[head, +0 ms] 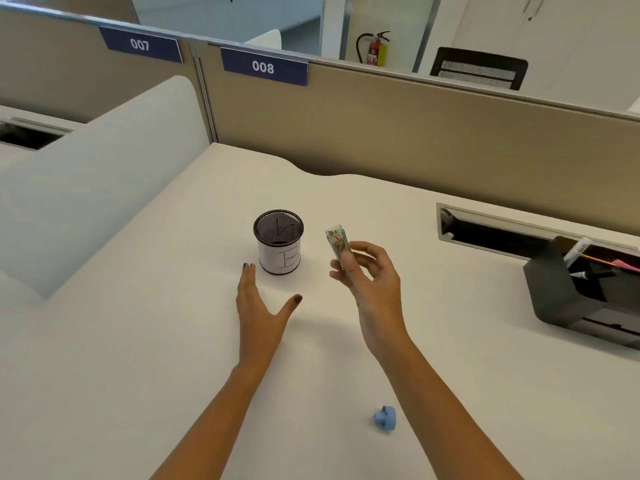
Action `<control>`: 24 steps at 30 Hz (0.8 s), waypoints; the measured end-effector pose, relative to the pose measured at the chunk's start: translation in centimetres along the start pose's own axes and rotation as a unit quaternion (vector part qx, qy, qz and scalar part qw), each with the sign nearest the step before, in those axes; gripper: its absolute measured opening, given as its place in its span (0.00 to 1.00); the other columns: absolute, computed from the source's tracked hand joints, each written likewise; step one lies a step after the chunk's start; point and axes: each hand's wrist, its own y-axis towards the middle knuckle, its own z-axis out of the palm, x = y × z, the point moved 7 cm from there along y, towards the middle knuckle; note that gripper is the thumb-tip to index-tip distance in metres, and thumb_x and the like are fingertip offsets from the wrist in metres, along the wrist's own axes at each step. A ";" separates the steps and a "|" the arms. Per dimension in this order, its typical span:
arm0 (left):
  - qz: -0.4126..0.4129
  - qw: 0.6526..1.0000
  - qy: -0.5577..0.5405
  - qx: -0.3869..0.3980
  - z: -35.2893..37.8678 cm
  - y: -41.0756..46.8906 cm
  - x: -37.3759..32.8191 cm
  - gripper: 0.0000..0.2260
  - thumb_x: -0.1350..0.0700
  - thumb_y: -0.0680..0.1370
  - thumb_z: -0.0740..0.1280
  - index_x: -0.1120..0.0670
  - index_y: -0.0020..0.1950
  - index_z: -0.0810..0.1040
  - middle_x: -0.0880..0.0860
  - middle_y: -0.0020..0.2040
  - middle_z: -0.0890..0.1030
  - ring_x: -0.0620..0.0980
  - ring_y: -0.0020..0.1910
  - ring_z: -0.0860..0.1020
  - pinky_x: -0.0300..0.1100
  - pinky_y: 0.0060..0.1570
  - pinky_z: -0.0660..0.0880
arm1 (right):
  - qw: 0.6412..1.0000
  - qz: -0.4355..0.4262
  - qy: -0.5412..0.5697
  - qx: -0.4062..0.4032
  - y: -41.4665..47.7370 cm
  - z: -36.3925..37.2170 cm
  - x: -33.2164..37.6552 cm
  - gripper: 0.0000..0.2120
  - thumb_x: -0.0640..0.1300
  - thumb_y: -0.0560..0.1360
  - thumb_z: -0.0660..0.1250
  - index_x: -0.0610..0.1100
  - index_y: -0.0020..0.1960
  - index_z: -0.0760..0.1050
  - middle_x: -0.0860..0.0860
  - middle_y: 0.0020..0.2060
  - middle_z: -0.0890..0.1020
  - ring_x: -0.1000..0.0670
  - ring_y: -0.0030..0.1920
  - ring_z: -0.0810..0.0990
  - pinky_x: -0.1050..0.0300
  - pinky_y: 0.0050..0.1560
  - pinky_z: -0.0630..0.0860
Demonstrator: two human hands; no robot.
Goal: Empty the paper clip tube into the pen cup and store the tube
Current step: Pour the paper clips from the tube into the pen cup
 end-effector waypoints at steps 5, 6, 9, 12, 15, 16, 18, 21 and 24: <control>0.004 1.000 0.002 -0.009 0.3 2.9 1.4 0.43 0.43 0.69 0.73 0.46 0.76 0.50 0.46 0.77 0.57 0.46 0.75 0.56 0.40 0.68 0.57 | 0.997 -0.027 -0.070 0.007 4.6 1.9 -0.6 0.08 0.41 0.75 0.72 0.47 0.53 0.80 0.52 0.48 0.85 0.52 0.42 0.85 0.63 0.46 0.80; 0.010 1.000 0.002 -0.011 0.4 3.4 1.4 0.43 0.43 0.69 0.73 0.45 0.76 0.50 0.46 0.77 0.58 0.46 0.75 0.57 0.40 0.68 0.58 | 0.996 -0.031 -0.083 0.008 5.6 2.3 -0.8 0.08 0.41 0.75 0.71 0.48 0.53 0.80 0.52 0.47 0.85 0.52 0.43 0.85 0.66 0.44 0.78; 0.020 1.000 -0.002 -0.017 0.7 4.7 1.3 0.43 0.42 0.69 0.73 0.45 0.76 0.51 0.45 0.76 0.59 0.44 0.74 0.59 0.38 0.67 0.59 | 0.991 -0.044 -0.122 0.008 8.0 3.4 -1.5 0.08 0.41 0.75 0.71 0.50 0.53 0.81 0.51 0.49 0.85 0.52 0.48 0.83 0.66 0.46 0.77; 0.015 0.999 -0.020 -0.025 1.0 6.0 1.5 0.43 0.39 0.67 0.72 0.45 0.76 0.53 0.44 0.76 0.60 0.44 0.73 0.60 0.39 0.67 0.60 | 0.984 -0.062 -0.163 0.022 9.8 4.7 -2.3 0.09 0.40 0.76 0.69 0.51 0.54 0.80 0.52 0.48 0.84 0.58 0.46 0.81 0.64 0.49 0.76; 0.015 0.998 -0.046 -0.031 1.3 7.0 1.6 0.41 0.45 0.67 0.75 0.46 0.75 0.57 0.45 0.74 0.64 0.45 0.72 0.64 0.35 0.66 0.62 | 0.974 -0.093 -0.203 0.038 10.7 5.7 -2.7 0.11 0.39 0.76 0.69 0.51 0.55 0.79 0.55 0.48 0.84 0.62 0.46 0.80 0.68 0.48 0.75; 0.017 0.998 -0.057 -0.031 1.4 7.2 1.5 0.41 0.47 0.67 0.76 0.46 0.74 0.58 0.45 0.74 0.65 0.44 0.71 0.65 0.31 0.65 0.62 | 0.971 -0.103 -0.210 0.042 10.9 5.8 -2.8 0.12 0.39 0.76 0.70 0.51 0.56 0.78 0.56 0.48 0.83 0.63 0.47 0.81 0.70 0.48 0.75; 0.022 0.996 -0.079 -0.026 1.6 7.8 1.4 0.40 0.52 0.66 0.77 0.47 0.73 0.61 0.46 0.72 0.69 0.44 0.70 0.67 0.26 0.63 0.64 | 0.971 -0.103 -0.209 0.041 11.3 6.0 -3.1 0.17 0.39 0.74 0.72 0.51 0.58 0.73 0.56 0.48 0.83 0.62 0.48 0.82 0.72 0.48 0.76; 0.031 0.994 -0.108 -0.015 1.7 8.1 1.0 0.38 0.54 0.65 0.78 0.47 0.71 0.64 0.42 0.67 0.73 0.42 0.65 0.72 0.28 0.57 0.70 | 0.974 -0.108 -0.199 0.030 11.4 5.9 -3.0 0.20 0.40 0.72 0.75 0.48 0.57 0.68 0.54 0.47 0.82 0.61 0.47 0.84 0.70 0.47 0.78; 0.027 0.993 -0.111 -0.016 1.6 8.0 1.0 0.35 0.53 0.64 0.77 0.44 0.68 0.66 0.41 0.64 0.75 0.42 0.63 0.74 0.30 0.56 0.73 | 0.968 -0.136 -0.208 0.020 11.3 5.8 -2.6 0.19 0.41 0.71 0.76 0.46 0.54 0.68 0.60 0.45 0.80 0.65 0.44 0.82 0.71 0.44 0.77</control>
